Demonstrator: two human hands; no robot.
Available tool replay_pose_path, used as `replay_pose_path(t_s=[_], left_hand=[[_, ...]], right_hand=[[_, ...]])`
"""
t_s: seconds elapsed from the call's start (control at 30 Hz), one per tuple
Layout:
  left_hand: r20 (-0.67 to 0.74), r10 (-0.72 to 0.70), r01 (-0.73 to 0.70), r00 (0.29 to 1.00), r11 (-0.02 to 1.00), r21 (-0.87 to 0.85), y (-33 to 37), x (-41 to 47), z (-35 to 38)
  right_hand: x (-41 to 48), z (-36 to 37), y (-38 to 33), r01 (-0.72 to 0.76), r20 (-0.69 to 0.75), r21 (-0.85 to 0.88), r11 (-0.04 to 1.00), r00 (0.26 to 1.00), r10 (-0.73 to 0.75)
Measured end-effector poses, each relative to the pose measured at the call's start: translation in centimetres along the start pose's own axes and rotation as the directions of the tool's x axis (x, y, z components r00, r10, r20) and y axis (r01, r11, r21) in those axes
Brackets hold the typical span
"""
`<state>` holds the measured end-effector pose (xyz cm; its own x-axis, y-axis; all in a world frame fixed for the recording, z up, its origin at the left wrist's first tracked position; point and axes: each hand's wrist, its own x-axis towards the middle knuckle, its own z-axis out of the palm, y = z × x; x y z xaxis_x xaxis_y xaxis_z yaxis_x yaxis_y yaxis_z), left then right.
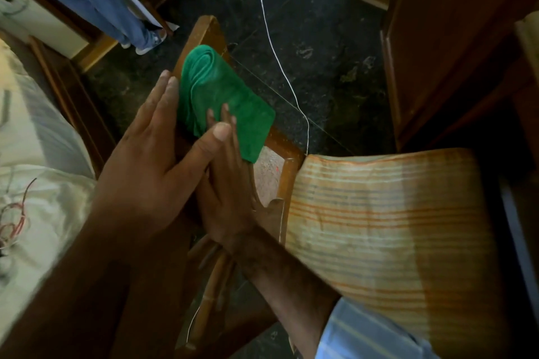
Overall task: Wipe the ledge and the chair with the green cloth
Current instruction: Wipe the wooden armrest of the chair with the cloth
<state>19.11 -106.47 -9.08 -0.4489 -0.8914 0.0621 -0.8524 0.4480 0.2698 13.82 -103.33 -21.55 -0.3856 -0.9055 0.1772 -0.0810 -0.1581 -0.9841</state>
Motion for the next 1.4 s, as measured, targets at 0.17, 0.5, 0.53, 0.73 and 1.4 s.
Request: replay_pose_path(t_s=[0.17, 0.5, 0.53, 0.73, 1.4], left_hand=[[-0.194, 0.068, -0.049, 0.979, 0.994, 0.099, 0.8, 1.4, 0.3], [-0.293, 0.123, -0.098, 0.948, 0.99, 0.099, 1.4, 1.8, -0.5], [-0.301, 0.148, -0.131, 0.942, 0.988, 0.076, 1.6, 1.5, -0.5], [-0.37, -0.123, -0.053, 0.921, 0.901, -0.43, 3.4, -1.3, 1.6], [0.553, -0.053, 0.554, 0.831, 0.008, -0.832, 15.2, -6.0, -2.9]], right_hand=[[-0.2, -1.0, 1.6, 0.073, 0.057, -0.067, 0.995, 0.996, -0.069], [3.2, -4.8, 2.8, -0.312, -0.156, 0.178, 0.933, 0.927, 0.34], [3.5, -5.4, 2.6, -0.413, -0.094, 0.358, 0.837, 0.876, 0.473], [3.9, -10.5, 2.0, -0.552, 0.192, 0.63, 0.546, 0.792, 0.58], [-8.4, -32.7, -21.6, -0.605, -0.117, 0.414, 0.68, 0.705, 0.699]])
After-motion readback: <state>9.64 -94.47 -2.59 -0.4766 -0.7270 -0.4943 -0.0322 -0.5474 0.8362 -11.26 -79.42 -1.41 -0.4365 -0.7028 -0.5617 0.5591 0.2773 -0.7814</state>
